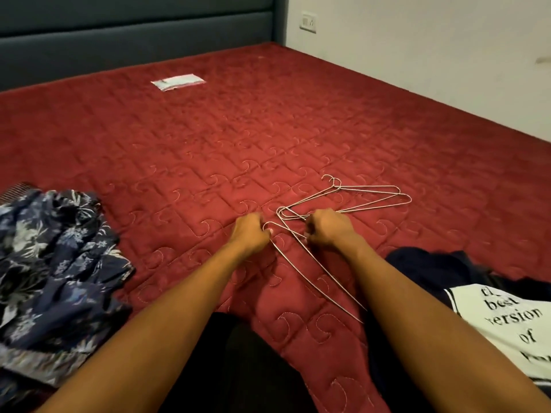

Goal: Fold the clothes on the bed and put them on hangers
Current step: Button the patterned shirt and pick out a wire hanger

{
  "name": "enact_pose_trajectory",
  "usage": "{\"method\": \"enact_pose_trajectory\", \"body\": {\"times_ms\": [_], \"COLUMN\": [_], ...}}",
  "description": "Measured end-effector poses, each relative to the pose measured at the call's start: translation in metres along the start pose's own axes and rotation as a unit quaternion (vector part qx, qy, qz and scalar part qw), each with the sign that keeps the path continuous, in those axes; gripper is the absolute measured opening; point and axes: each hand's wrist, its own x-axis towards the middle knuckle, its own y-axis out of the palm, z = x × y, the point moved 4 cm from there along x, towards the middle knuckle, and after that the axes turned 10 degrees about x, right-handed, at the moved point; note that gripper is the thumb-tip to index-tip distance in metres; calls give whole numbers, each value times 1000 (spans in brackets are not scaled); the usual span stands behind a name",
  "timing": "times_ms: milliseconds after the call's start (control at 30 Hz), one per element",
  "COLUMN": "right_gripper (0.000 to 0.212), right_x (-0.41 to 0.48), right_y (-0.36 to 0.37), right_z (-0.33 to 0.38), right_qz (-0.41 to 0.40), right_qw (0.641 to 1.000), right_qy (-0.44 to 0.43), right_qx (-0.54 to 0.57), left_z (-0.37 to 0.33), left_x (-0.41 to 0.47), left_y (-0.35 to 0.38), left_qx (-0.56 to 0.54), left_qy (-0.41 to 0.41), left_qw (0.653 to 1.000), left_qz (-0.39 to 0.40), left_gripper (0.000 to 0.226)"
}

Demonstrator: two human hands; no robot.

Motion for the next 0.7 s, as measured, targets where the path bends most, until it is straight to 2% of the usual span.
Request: {"method": "enact_pose_trajectory", "body": {"times_ms": [100,167,233,300,400,467,533,600,700], "right_gripper": [5,9,8,13,25,23,31,43,31], "right_x": [1,0,-6,-12,-21,-23,-24,-25,-29], "right_y": [-13,-18,-23,-26,-33,-34,-29,-17,13], "right_z": [19,34,55,82,125,150,172,196,257], "right_qz": [42,66,60,32,-24,-39,-43,-9,95], "right_qw": [998,986,971,973,980,976,967,943,863], "right_qy": [-39,-70,-103,-147,-193,-204,-201,-197,-163], "right_qx": [35,138,207,177,46,63,152,267,469], "left_z": [19,36,49,66,103,134,164,192,244], "left_x": [3,0,-11,-24,-45,-65,-89,-113,-152], "left_y": [-3,-14,-37,-67,-114,-146,-175,-195,-223], "left_qx": [-125,-218,-249,-243,-224,-237,-259,-294,-349], "left_qy": [-59,-106,-114,-113,-128,-150,-185,-218,-257], "left_qw": [990,970,962,963,963,953,935,912,869], "left_qz": [-1,-2,-13,-33,-76,-114,-155,-186,-238], "left_gripper": [6,18,21,21,26,21,19,24,24]}}
